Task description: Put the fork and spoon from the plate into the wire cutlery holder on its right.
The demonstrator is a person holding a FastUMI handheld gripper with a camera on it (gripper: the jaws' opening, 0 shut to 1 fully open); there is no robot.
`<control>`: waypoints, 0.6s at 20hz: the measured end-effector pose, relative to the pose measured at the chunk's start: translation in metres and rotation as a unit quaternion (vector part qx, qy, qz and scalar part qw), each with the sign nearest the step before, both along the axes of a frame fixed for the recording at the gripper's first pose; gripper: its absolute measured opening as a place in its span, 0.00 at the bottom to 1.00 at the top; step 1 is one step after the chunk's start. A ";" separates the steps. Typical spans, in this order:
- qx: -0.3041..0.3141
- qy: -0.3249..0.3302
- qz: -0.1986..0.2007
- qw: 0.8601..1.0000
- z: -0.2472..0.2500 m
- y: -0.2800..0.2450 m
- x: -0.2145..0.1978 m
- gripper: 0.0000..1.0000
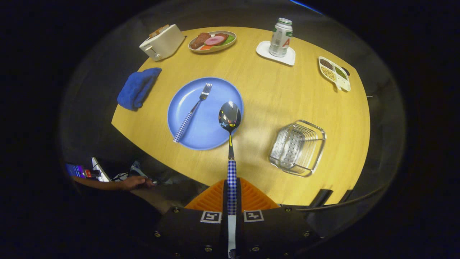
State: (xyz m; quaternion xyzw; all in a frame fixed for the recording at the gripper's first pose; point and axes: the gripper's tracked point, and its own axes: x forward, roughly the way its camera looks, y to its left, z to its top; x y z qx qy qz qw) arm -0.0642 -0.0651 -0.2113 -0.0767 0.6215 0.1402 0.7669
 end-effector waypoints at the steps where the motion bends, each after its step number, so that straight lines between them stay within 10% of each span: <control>1: -0.009 0.005 -0.006 1.000 0.009 -0.020 -0.004 0.08; 12: -0.130 0.161 0.076 0.975 0.017 -0.126 -0.008 0.08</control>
